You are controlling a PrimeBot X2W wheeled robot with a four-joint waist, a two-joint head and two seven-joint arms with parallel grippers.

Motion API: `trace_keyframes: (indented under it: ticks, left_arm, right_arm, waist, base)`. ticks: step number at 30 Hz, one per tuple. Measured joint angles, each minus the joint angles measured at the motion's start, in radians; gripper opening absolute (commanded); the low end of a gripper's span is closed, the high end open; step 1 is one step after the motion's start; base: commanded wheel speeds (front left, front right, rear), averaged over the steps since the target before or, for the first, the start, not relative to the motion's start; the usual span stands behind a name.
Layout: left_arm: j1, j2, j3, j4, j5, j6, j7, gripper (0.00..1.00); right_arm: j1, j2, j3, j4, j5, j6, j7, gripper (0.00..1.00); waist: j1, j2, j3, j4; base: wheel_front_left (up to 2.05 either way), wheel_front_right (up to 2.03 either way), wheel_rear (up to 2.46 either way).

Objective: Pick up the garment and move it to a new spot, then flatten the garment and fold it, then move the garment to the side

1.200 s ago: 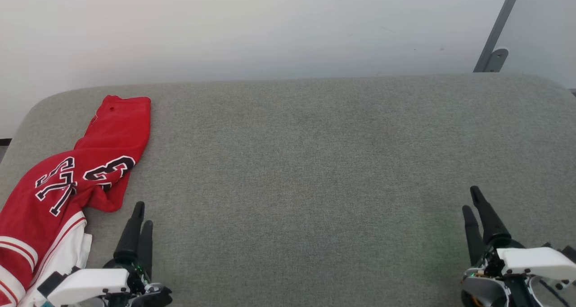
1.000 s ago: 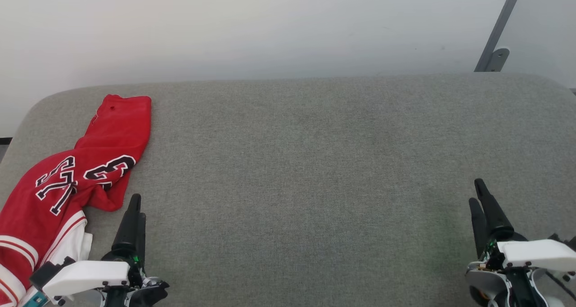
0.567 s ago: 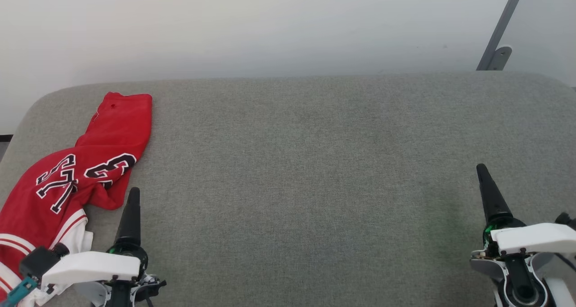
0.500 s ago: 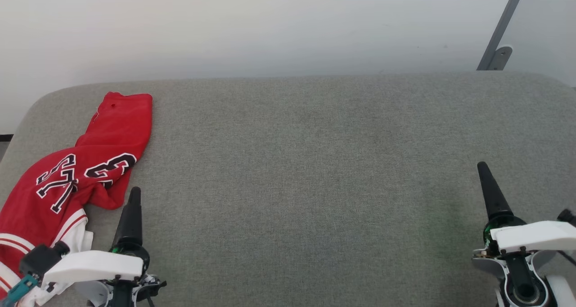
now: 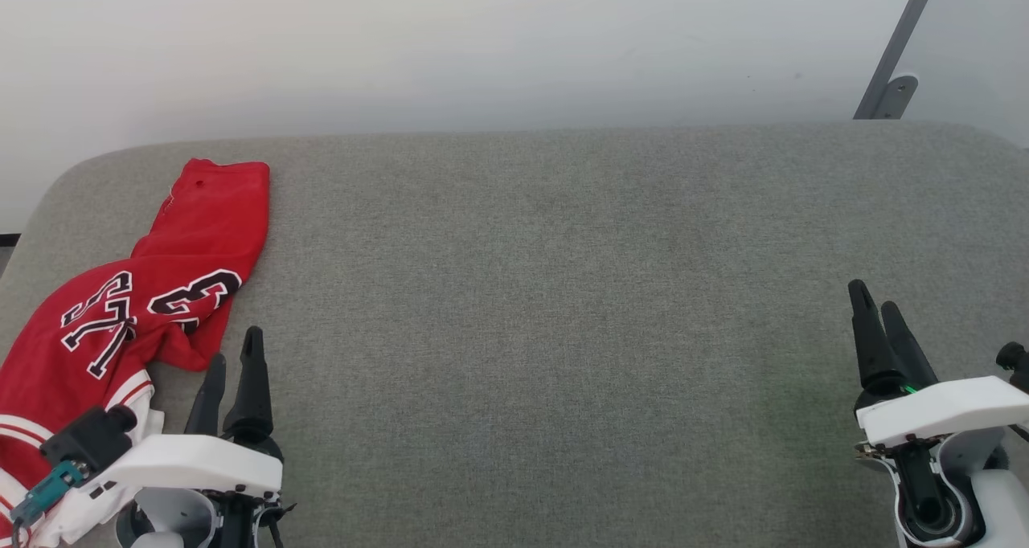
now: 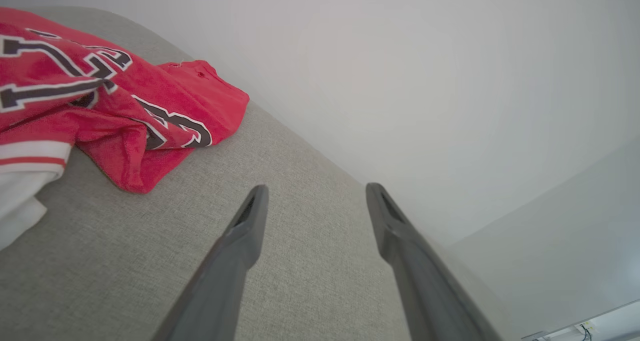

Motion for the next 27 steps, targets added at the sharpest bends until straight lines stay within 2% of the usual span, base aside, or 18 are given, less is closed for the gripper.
trace_keyframes:
  ticks: [10,27]
  left_arm:
    - [-0.002,0.022,-0.035,-0.003,0.144,0.033,-0.035,1.00]
    - [-0.003,0.032,-0.063,0.010,0.317,0.044,-0.081,1.00]
  right_arm:
    - [-0.021,0.004,-0.017,0.012,-0.225,0.000,-0.036,1.00]
    - [-0.042,0.000,-0.014,0.018,-0.477,0.000,-0.081,1.00]
  waist:
    - [0.0000,0.0000,0.003,0.001]
    - [0.0000,0.0000,-0.002,0.003]
  base:
    - [0.00,0.00,0.00]
    - [0.00,0.00,0.00]
